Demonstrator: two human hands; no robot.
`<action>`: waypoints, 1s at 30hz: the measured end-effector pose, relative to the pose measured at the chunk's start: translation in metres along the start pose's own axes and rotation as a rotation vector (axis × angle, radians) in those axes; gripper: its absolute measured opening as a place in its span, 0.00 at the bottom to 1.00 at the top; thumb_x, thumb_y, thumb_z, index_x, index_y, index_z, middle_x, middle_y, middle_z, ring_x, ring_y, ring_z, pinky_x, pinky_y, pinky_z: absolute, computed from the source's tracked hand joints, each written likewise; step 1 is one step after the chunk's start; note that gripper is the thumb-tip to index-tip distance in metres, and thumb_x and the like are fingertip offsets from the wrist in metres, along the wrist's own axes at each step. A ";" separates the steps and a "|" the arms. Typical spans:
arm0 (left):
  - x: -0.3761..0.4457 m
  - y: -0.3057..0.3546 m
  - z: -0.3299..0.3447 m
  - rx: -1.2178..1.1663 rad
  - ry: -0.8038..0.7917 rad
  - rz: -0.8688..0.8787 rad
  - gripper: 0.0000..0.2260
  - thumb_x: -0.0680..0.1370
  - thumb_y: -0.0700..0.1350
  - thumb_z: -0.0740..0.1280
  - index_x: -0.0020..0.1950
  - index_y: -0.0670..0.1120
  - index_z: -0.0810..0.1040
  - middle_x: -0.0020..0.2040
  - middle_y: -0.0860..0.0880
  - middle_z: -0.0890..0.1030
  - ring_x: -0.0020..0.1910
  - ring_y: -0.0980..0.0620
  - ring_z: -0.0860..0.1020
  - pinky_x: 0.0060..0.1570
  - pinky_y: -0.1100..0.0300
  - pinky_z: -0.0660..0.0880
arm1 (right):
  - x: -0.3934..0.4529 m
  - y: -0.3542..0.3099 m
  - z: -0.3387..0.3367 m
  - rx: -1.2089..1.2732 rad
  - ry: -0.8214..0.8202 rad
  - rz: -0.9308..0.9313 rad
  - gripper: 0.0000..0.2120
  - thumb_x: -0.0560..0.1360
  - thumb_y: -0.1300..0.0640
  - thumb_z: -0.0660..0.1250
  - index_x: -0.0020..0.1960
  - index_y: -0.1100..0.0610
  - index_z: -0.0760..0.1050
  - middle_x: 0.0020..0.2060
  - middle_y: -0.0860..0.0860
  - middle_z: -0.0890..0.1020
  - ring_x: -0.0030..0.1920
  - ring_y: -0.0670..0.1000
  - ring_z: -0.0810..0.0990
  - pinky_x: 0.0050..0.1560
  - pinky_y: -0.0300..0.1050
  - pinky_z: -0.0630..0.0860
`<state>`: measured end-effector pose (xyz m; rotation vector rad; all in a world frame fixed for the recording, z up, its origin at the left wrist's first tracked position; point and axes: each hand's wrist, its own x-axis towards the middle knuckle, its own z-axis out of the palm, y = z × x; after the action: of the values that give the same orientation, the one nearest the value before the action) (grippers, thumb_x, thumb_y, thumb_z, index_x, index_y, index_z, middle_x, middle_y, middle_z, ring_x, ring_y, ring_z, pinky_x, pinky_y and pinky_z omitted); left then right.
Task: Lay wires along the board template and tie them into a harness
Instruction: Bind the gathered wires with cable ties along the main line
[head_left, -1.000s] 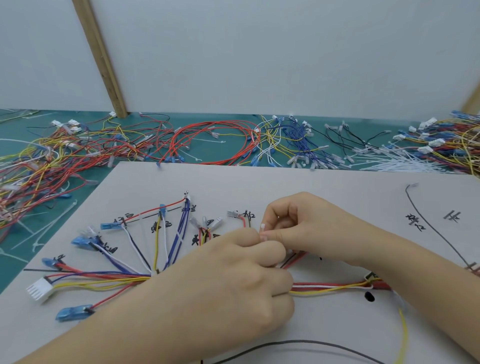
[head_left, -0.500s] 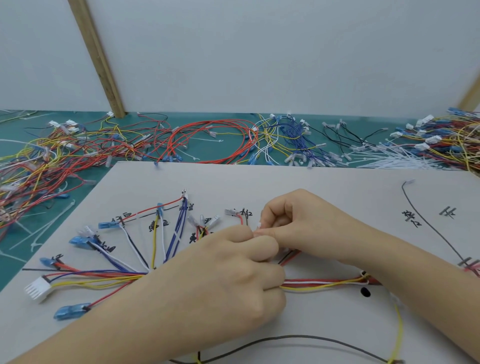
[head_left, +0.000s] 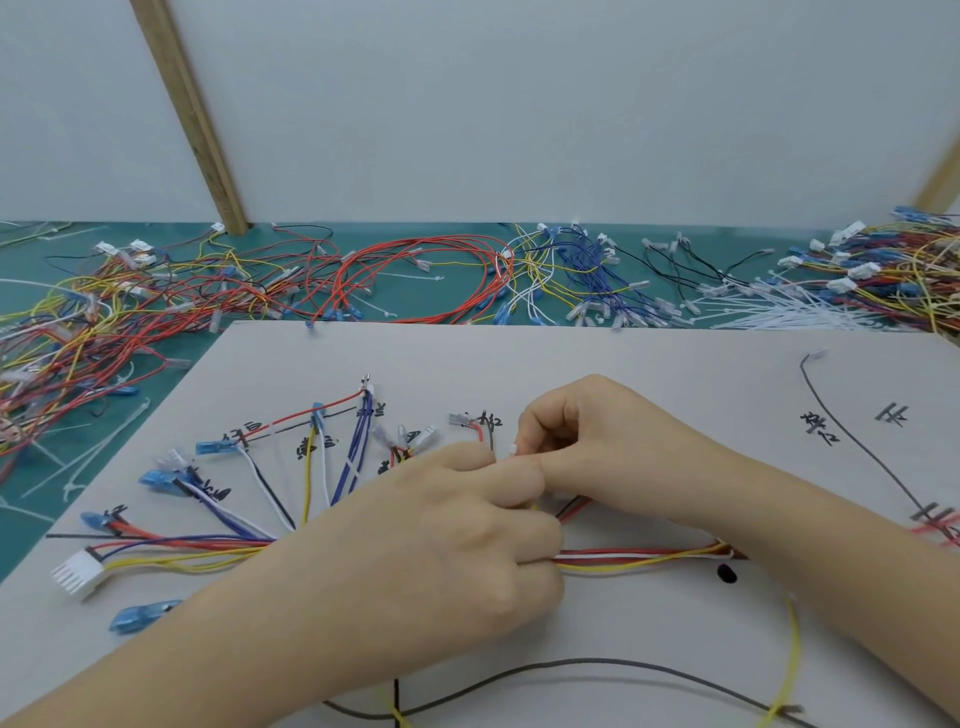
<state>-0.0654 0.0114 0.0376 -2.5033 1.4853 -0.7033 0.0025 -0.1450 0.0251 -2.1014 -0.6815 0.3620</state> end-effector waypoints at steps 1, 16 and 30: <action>0.000 -0.003 -0.002 0.031 -0.058 0.010 0.11 0.71 0.40 0.60 0.32 0.52 0.76 0.30 0.55 0.74 0.35 0.54 0.75 0.31 0.63 0.70 | 0.000 0.000 0.000 0.000 -0.004 0.002 0.08 0.68 0.62 0.70 0.31 0.54 0.76 0.23 0.45 0.73 0.26 0.41 0.67 0.28 0.33 0.64; 0.002 0.005 0.005 0.014 -0.026 -0.003 0.12 0.72 0.40 0.58 0.33 0.52 0.75 0.31 0.55 0.74 0.34 0.54 0.74 0.34 0.63 0.66 | 0.000 -0.001 -0.004 0.075 -0.093 0.048 0.13 0.71 0.64 0.69 0.29 0.53 0.76 0.21 0.43 0.75 0.24 0.38 0.70 0.28 0.30 0.68; -0.011 -0.031 -0.004 -0.261 0.053 -0.250 0.09 0.75 0.47 0.62 0.42 0.50 0.82 0.38 0.52 0.78 0.37 0.51 0.72 0.34 0.56 0.73 | -0.002 0.000 -0.016 -0.008 -0.222 0.016 0.07 0.72 0.54 0.70 0.37 0.55 0.81 0.28 0.50 0.76 0.32 0.48 0.68 0.35 0.45 0.65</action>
<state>-0.0470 0.0371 0.0481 -2.9266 1.3733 -0.6527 0.0091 -0.1565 0.0338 -2.0941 -0.7957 0.6088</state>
